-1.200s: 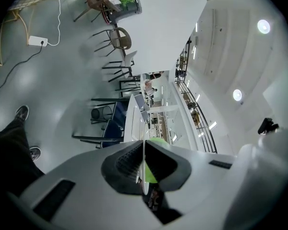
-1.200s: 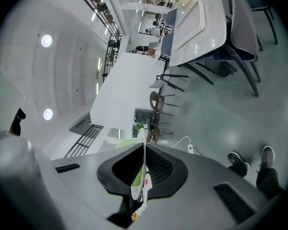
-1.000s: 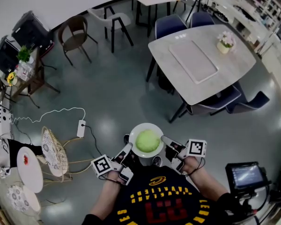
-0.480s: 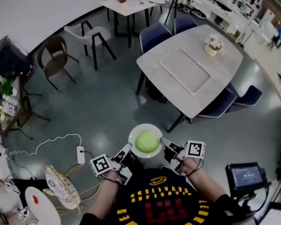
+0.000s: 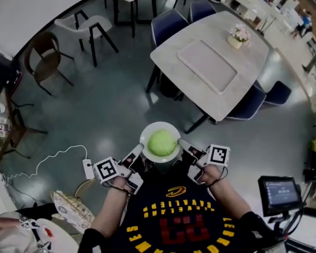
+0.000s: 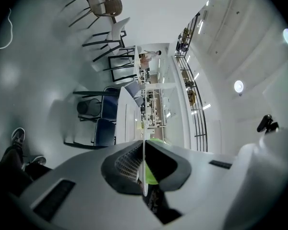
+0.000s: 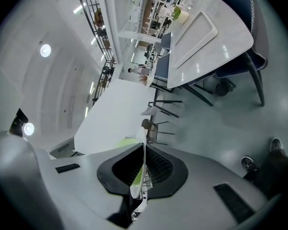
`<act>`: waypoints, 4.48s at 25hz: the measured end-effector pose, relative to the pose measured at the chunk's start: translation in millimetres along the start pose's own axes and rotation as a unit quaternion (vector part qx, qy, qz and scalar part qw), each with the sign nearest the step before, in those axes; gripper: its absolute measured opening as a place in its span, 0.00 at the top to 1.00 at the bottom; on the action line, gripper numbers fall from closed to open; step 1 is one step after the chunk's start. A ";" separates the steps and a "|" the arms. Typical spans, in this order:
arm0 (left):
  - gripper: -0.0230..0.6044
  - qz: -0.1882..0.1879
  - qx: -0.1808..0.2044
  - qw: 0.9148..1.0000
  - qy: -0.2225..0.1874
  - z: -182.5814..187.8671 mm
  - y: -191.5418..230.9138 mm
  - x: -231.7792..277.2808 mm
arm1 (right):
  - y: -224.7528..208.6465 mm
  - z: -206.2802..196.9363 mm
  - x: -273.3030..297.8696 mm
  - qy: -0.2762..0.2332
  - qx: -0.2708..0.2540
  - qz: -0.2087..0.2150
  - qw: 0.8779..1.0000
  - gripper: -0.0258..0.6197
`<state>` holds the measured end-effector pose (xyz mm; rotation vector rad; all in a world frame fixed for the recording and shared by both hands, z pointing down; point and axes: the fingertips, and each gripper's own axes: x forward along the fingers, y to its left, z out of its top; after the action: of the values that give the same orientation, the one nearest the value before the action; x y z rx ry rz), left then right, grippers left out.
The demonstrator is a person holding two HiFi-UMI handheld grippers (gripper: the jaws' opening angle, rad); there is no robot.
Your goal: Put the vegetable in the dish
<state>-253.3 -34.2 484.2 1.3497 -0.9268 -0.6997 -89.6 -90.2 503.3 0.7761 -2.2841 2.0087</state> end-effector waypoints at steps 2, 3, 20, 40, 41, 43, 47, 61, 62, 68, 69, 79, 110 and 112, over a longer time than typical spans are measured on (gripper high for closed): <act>0.94 -0.016 -0.009 1.000 0.003 14.1 -5.9 6.5 | 9.7 6.1 13.5 0.001 -0.002 0.003 1.000 0.93; 0.94 -0.020 -0.014 1.000 0.004 18.5 -4.8 9.6 | 10.8 8.4 18.9 0.002 -0.001 0.003 1.000 0.93; 0.94 -0.005 -0.003 0.997 -0.075 109.0 1.7 74.2 | 5.4 98.1 123.4 0.074 -0.007 0.046 0.996 0.93; 0.94 0.005 0.004 1.000 -0.025 128.7 -12.2 229.4 | -35.2 244.0 117.1 0.022 -0.005 0.039 0.999 0.93; 0.94 0.009 0.001 1.000 -0.019 122.0 -12.1 226.4 | -37.0 238.6 109.7 0.019 0.001 0.035 0.999 0.93; 0.94 0.009 -0.012 0.999 -0.048 76.9 -7.0 177.4 | -35.9 188.1 80.0 0.051 0.001 0.034 0.998 0.93; 0.94 0.005 -0.053 0.978 -0.201 -73.4 28.6 -12.0 | -31.1 3.4 3.8 0.204 -0.056 0.046 0.976 0.93; 0.94 -0.011 0.010 1.000 0.027 35.1 21.1 32.4 | -2.8 19.6 45.4 0.001 0.005 0.011 1.000 0.93; 0.94 -0.012 0.012 0.999 0.040 39.5 20.4 38.4 | -4.2 22.7 44.4 -0.011 0.008 0.006 1.000 0.93; 0.94 -0.007 0.005 0.994 0.111 44.4 13.9 81.8 | -16.2 49.1 30.6 -0.080 0.026 -0.020 0.996 0.93; 0.94 -0.004 0.004 0.993 0.121 43.6 13.2 89.8 | -17.6 53.9 27.1 -0.090 0.032 -0.021 0.995 0.93; 0.94 0.006 0.012 0.984 0.178 20.9 9.0 160.1 | -50.3 100.5 -8.8 -0.143 0.048 -0.039 0.988 0.93; 0.94 0.057 0.046 0.979 0.192 12.7 66.6 265.8 | -147.2 170.1 -9.9 -0.161 0.094 -0.072 0.980 0.93; 0.94 0.061 0.049 0.977 0.198 12.2 73.6 269.0 | -149.5 170.6 -7.3 -0.163 0.101 -0.070 0.979 0.93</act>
<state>-140.0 -263.1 596.8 1.4395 -0.7210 -0.2780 24.5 -255.4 609.2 1.3331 -2.1144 2.2130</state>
